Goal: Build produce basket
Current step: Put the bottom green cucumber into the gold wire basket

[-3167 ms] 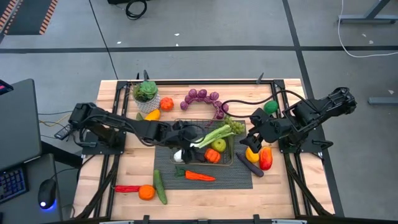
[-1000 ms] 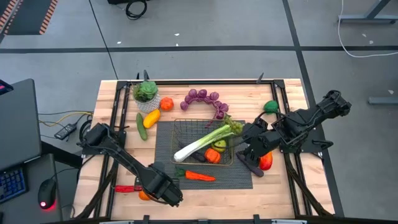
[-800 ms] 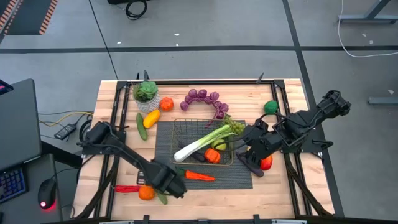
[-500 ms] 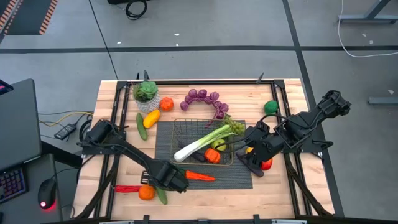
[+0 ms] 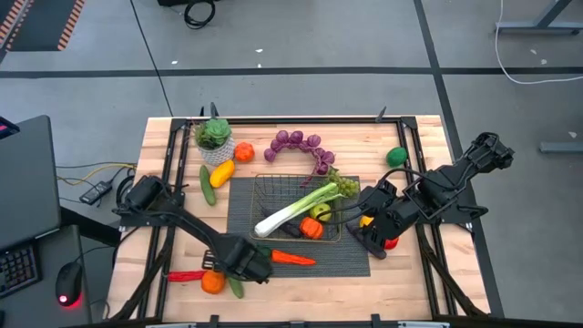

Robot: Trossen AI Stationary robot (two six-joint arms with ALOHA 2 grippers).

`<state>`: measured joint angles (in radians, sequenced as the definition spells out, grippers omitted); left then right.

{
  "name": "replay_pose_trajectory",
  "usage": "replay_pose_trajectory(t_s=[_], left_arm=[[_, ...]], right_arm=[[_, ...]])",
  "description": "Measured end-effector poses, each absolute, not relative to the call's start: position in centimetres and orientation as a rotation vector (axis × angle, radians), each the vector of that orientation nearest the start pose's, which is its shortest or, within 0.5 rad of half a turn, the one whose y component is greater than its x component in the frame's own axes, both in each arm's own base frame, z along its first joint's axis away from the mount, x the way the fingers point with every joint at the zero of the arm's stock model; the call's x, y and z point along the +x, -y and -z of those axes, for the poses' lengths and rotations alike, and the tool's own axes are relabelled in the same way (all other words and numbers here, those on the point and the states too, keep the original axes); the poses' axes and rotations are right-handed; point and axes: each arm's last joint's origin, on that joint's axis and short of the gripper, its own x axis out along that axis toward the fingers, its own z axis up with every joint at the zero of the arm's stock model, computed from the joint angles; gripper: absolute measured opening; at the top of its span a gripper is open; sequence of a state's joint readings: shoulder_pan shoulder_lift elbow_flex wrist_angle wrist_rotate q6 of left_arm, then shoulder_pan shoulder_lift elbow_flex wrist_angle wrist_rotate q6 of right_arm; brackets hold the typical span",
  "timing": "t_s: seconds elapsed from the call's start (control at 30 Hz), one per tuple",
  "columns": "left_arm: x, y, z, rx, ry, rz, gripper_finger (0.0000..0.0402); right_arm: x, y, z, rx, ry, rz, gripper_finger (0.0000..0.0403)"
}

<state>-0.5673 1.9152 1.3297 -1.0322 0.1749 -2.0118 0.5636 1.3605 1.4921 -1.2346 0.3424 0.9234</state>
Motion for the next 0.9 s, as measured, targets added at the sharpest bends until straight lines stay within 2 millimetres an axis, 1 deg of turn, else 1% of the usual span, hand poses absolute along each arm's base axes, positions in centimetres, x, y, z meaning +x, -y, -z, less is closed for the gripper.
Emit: replay_pose_trajectory(t_s=[0.2, 0.4, 0.53, 0.63, 0.9], left_arm=[[27.9, 19.3, -16.4, -1.152, -1.477, -1.158, 0.0231], [27.8, 19.4, -16.3, -1.135, -1.468, -1.138, 0.0231], [27.7, 19.4, -15.0, -1.165, -1.481, -1.075, 0.0229], [27.8, 19.6, -14.2, -1.219, -1.506, -1.010, 0.0214], [27.6, 19.8, -14.5, -1.222, -1.532, -0.980, 0.0145]], right_arm=[[21.1, -12.1, -36.9, 0.358, -0.969, 0.269, 0.0348], [21.1, -12.1, -36.9, 0.361, -0.969, 0.270, 0.0348], [21.1, -12.1, -36.9, 0.361, -0.969, 0.270, 0.0348], [21.1, -12.1, -36.9, 0.362, -0.971, 0.268, 0.0348], [21.1, -12.1, -36.9, 0.364, -0.973, 0.267, 0.0348]])
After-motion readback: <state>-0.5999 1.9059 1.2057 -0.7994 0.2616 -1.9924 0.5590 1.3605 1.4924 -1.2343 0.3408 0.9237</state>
